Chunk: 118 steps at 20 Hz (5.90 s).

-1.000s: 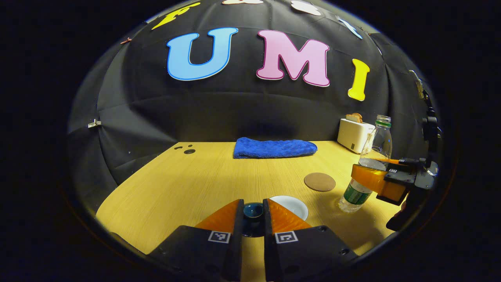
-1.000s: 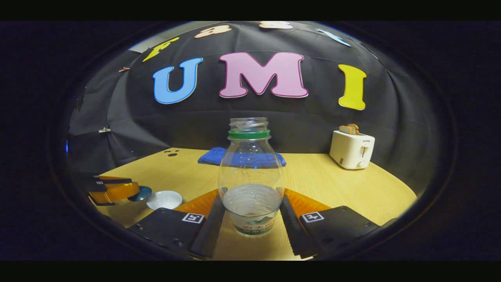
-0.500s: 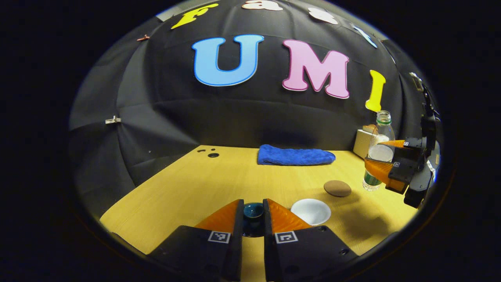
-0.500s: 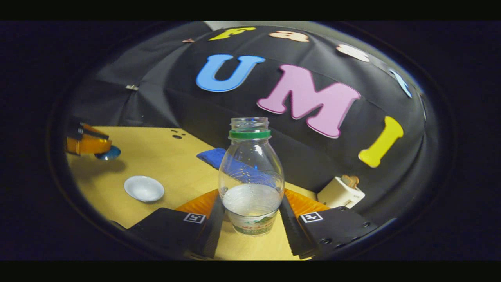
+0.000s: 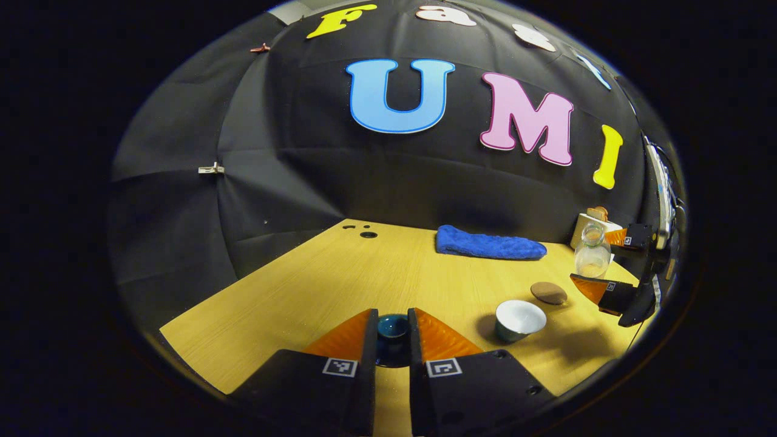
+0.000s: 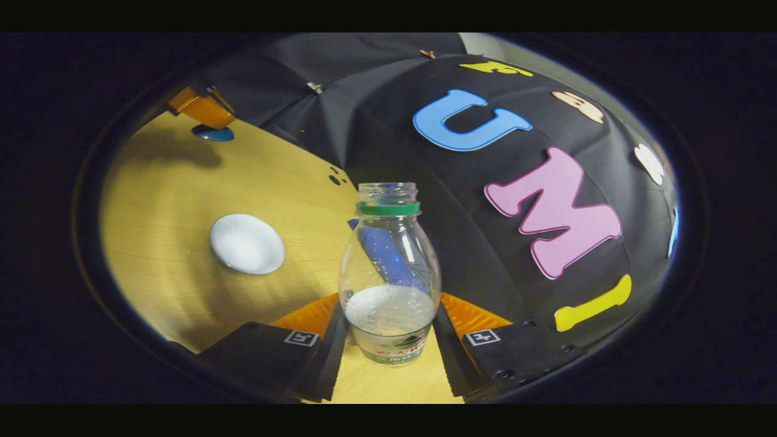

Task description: Open the teacup lid with one hand, grasp the water bottle and pour water into the teacup with the other hand; after pouring, place the water bottle on the coaster and then close the teacup lid.

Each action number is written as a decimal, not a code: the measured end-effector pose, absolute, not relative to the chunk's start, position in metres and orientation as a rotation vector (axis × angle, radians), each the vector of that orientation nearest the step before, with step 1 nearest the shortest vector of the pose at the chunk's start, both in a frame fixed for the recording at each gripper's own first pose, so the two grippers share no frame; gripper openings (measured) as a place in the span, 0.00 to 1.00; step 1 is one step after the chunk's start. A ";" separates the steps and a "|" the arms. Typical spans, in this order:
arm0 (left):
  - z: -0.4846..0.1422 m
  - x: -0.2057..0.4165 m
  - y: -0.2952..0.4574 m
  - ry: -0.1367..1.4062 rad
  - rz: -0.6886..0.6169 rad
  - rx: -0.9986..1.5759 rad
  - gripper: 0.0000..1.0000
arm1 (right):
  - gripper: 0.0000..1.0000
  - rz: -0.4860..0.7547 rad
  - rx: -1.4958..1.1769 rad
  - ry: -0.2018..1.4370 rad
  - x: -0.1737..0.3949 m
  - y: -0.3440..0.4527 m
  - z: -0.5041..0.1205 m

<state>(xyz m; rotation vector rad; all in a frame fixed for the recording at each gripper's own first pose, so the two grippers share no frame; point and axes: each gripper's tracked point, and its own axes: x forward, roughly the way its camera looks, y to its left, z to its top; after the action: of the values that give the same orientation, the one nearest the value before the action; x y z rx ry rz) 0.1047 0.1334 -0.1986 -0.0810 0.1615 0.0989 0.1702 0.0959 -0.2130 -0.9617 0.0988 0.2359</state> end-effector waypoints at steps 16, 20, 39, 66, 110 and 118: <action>-0.223 0.102 0.137 0.170 0.128 -0.105 0.27 | 0.72 0.326 -1.310 0.138 0.195 0.095 -0.258; -0.227 0.104 0.138 0.168 0.135 -0.129 0.27 | 0.72 0.365 -1.381 0.128 0.198 0.101 -0.263; -0.233 0.099 0.151 0.183 0.145 -0.130 0.27 | 0.72 0.440 -1.615 0.113 0.206 0.110 -0.270; -0.235 0.090 0.164 0.194 0.139 -0.147 0.24 | 0.72 0.484 -1.891 -0.052 0.219 0.117 -0.243; -0.216 0.076 0.148 0.164 0.118 -0.195 0.27 | 0.71 0.464 -2.105 -0.140 0.229 0.135 -0.180; -0.218 0.074 0.147 0.167 0.137 -0.216 0.27 | 0.71 0.490 -2.124 -0.143 0.228 0.137 -0.179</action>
<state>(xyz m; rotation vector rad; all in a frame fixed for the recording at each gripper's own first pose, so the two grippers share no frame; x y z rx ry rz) 0.0738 0.1473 -0.2178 -0.2156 0.1671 0.1366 0.2285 0.1372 -0.1786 -2.1240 -0.1430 0.4897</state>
